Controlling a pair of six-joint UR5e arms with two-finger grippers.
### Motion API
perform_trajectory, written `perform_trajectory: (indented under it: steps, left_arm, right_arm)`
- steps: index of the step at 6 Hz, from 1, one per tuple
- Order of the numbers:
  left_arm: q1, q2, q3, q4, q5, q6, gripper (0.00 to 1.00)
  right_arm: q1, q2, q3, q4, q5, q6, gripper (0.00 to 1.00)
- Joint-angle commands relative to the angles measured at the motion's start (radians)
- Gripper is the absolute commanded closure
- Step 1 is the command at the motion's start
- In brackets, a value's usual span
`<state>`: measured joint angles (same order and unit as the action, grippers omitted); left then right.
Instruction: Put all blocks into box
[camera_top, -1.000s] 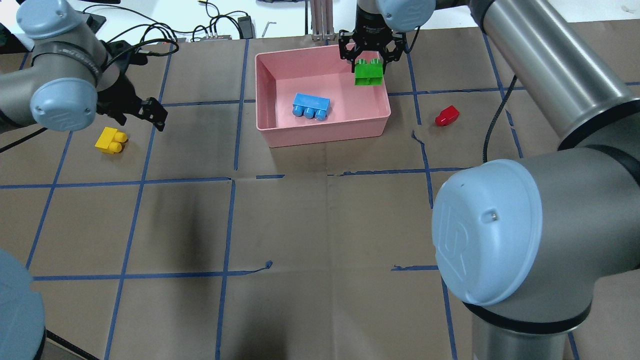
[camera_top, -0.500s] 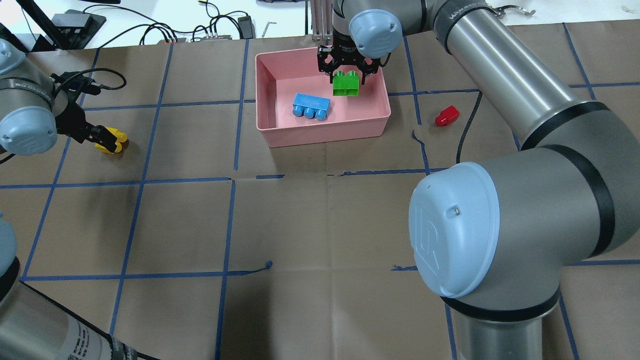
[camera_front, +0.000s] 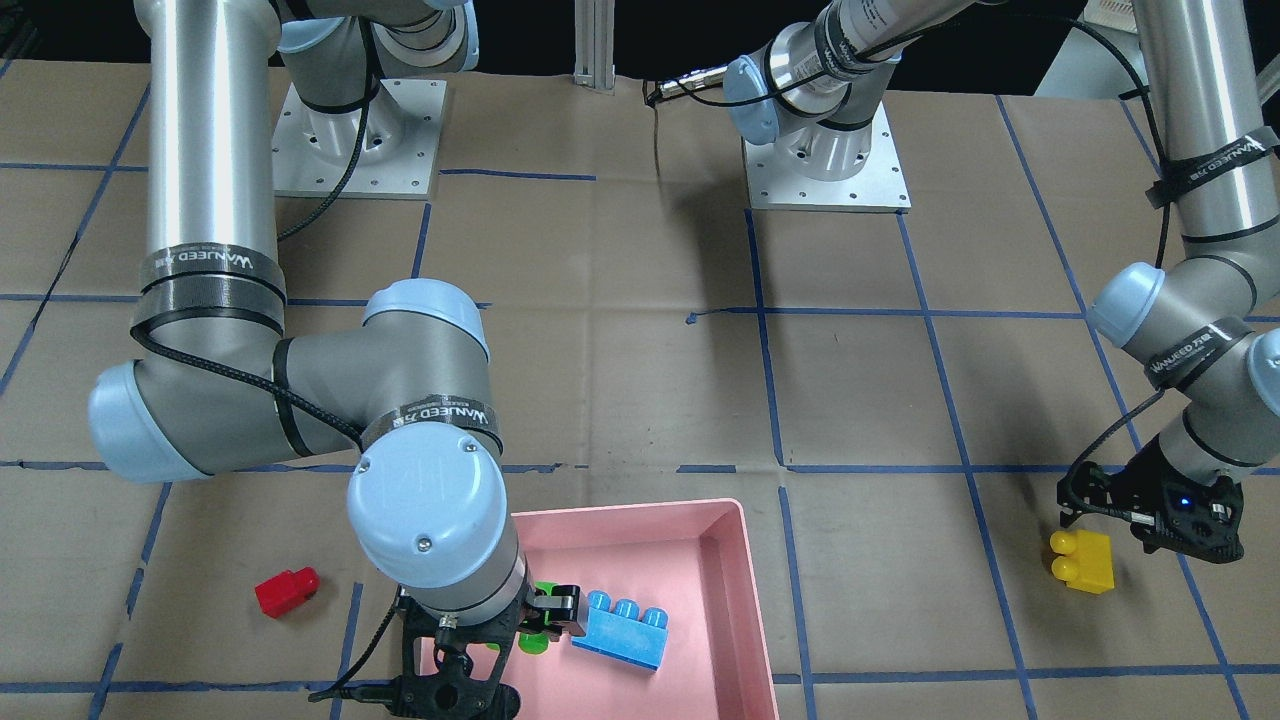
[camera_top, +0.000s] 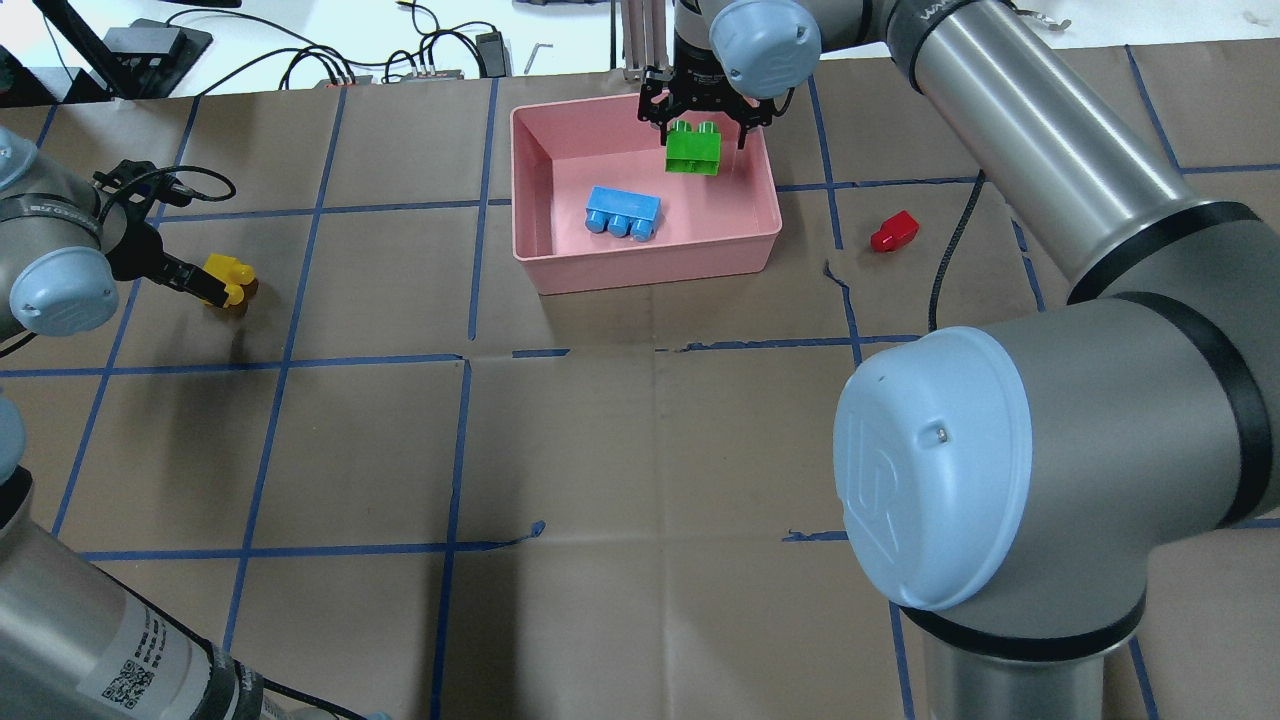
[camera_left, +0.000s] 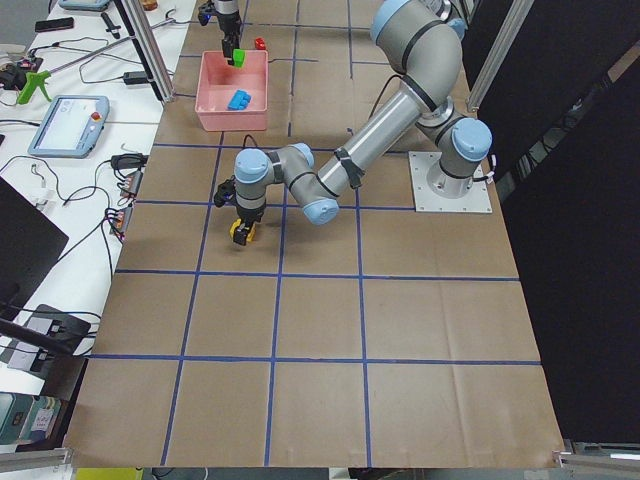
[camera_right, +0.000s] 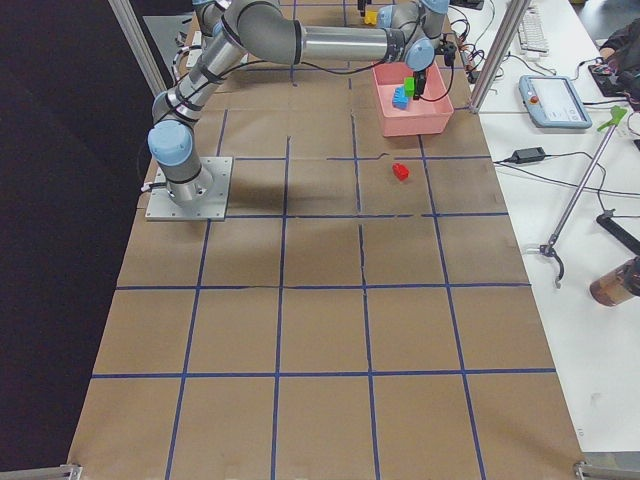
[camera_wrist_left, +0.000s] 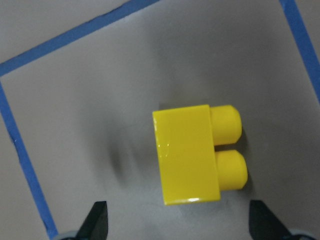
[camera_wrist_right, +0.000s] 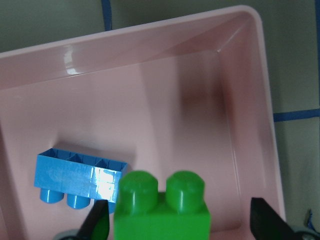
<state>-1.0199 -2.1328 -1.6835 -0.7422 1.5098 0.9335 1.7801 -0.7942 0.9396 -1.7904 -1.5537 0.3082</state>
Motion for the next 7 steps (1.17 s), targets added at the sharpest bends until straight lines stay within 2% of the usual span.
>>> perform_trajectory:
  steps: [1, 3, 4, 5, 6, 7]
  left_arm:
    - [0.001, -0.024, 0.013, -0.002, -0.017, 0.001, 0.02]
    - [-0.002, -0.030, 0.004, -0.003, -0.020, -0.042, 0.02]
    - [-0.002, -0.032, 0.005, -0.006, -0.054, -0.044, 0.02]
    - [-0.003, -0.048, 0.027, -0.006, -0.063, -0.044, 0.02]
    - [-0.002, -0.050, 0.027, -0.006, -0.095, -0.044, 0.11]
    - [-0.003, -0.049, 0.024, -0.005, -0.097, -0.056, 0.41]
  right_arm:
    - [-0.016, -0.026, 0.010, 0.014, -0.002, -0.029, 0.00]
    - [-0.028, -0.034, 0.008, 0.014, -0.006, -0.044, 0.00]
    - [-0.091, -0.065, 0.014, 0.029, -0.008, -0.088, 0.00]
    - [-0.175, -0.089, 0.015, 0.092, -0.012, -0.101, 0.00]
    - [-0.241, -0.095, 0.015, 0.109, -0.012, -0.168, 0.00]
    - [-0.276, -0.094, 0.018, 0.112, -0.016, -0.284, 0.00]
